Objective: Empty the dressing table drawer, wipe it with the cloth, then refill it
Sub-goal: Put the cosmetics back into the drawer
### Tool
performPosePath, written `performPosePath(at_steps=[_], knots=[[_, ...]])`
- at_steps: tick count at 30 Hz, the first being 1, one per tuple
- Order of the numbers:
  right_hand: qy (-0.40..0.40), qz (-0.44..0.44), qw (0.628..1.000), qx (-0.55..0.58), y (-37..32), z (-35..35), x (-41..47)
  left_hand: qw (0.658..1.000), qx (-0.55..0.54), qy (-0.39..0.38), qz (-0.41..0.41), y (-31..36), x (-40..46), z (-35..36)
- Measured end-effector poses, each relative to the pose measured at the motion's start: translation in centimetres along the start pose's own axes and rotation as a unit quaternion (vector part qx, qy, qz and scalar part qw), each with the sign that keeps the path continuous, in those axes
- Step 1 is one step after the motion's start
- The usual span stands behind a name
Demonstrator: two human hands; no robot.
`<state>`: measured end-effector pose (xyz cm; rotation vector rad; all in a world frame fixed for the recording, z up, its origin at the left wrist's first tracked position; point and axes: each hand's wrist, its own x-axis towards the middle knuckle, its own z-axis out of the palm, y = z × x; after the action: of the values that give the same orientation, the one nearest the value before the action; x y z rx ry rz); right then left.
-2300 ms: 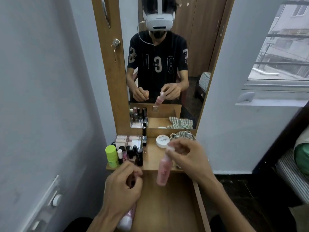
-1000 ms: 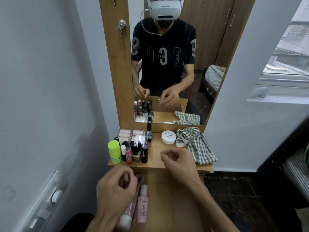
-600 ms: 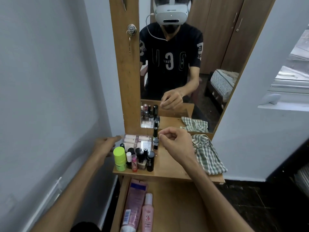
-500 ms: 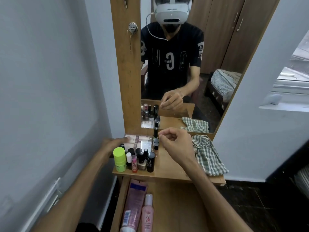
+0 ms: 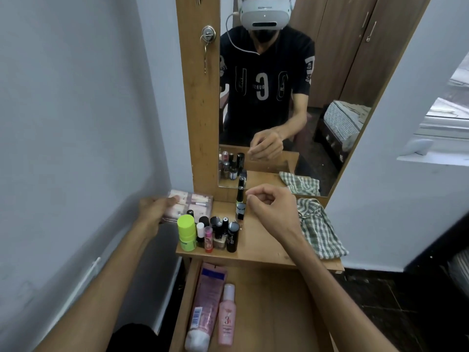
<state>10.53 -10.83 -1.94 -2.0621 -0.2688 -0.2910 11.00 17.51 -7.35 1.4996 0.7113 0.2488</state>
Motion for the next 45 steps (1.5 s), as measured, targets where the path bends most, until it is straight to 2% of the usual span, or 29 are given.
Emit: performPosePath(at_steps=[3,6,14,17,19,21,23,25,27,29,31,35,39,42,45], knots=[[0.010,-0.005,0.999,0.034,-1.3,-0.4,-0.1,0.996,-0.068,0.056,0.019,1.8,-1.2,-2.8],[0.020,-0.012,0.998,0.059,-2.8,-0.9,-0.2,0.992,-0.098,0.063,0.046,3.6,-3.6,-4.5],[0.004,-0.019,0.995,0.096,-5.9,-1.9,-2.8,0.961,-0.124,0.104,0.226,8.6,-10.6,-6.7],[0.013,0.030,0.997,0.067,-6.9,-1.6,-7.3,0.945,-0.155,0.129,0.258,9.7,-12.3,-7.4],[-0.044,0.124,0.988,0.086,-5.4,0.1,-12.3,0.938,-0.185,0.134,0.262,9.3,-13.8,-7.4],[-0.139,0.231,0.959,0.091,-3.6,1.9,-16.5,0.942,-0.200,0.129,0.236,7.0,-14.5,-7.7],[-0.184,0.280,0.940,0.065,-1.6,2.8,-17.9,0.954,-0.217,0.101,0.183,2.9,-14.6,-8.3],[-0.189,0.259,0.946,0.041,-1.0,3.2,-18.1,0.969,-0.220,0.067,0.090,-1.9,-14.5,-9.3],[-0.197,0.217,0.956,0.012,-0.7,3.8,-18.0,0.965,-0.259,0.045,-0.001,-6.3,-14.9,-9.6],[-0.219,0.200,0.954,-0.031,-0.1,4.9,-17.6,0.961,-0.268,0.052,-0.053,-9.3,-15.7,-9.2],[-0.215,0.213,0.953,-0.018,0.5,5.6,-17.1,0.956,-0.274,0.056,-0.084,-10.8,-16.4,-8.8],[-0.189,0.219,0.954,0.075,1.5,5.0,-16.5,0.955,-0.280,0.041,-0.092,-9.4,-18.0,-8.2],[-0.222,0.244,0.913,0.240,1.5,3.8,-16.0,0.981,-0.185,0.001,-0.064,-8.0,-19.2,-5.9],[-0.244,0.239,0.906,0.250,1.6,2.4,-15.9,0.990,-0.125,-0.030,-0.059,-7.9,-20.2,-3.5],[-0.221,0.276,0.900,0.254,2.8,1.0,-15.6,0.993,-0.074,-0.070,-0.065,-7.9,-21.1,-1.4]])
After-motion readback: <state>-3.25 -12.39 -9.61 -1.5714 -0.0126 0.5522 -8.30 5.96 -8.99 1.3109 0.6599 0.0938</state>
